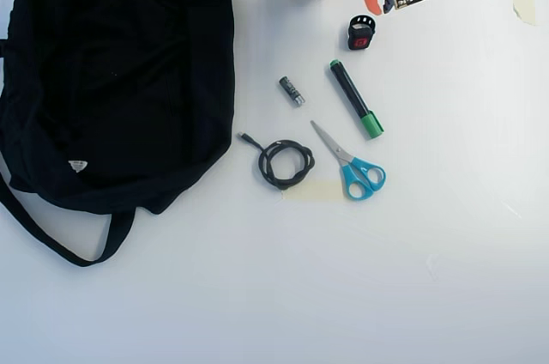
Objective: Put the bike light into the black bag
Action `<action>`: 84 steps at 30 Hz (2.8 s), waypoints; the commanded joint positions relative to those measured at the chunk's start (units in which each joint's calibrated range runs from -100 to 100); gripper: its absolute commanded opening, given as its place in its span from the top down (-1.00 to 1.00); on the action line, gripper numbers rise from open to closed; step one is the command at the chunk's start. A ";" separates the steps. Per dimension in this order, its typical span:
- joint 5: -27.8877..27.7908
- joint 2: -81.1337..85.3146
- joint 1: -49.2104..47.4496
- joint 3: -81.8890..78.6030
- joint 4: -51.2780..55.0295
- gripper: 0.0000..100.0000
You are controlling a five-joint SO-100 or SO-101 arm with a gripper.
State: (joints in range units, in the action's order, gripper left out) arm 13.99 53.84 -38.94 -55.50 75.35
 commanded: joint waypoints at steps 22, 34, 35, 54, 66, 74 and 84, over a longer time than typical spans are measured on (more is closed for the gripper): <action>-29.04 0.68 7.00 -2.18 -3.43 0.96; -41.68 0.68 13.51 -4.96 -3.52 0.96; -42.20 0.68 13.44 -5.05 -3.52 0.96; -42.47 0.77 4.46 -4.60 -1.97 0.96; -42.47 0.77 1.69 -5.32 -2.74 0.96; -42.47 0.77 1.69 -5.41 -4.73 0.76; -41.99 0.68 0.05 -7.03 -6.36 0.63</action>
State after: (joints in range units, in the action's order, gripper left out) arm -28.16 53.84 -37.69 -62.74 70.46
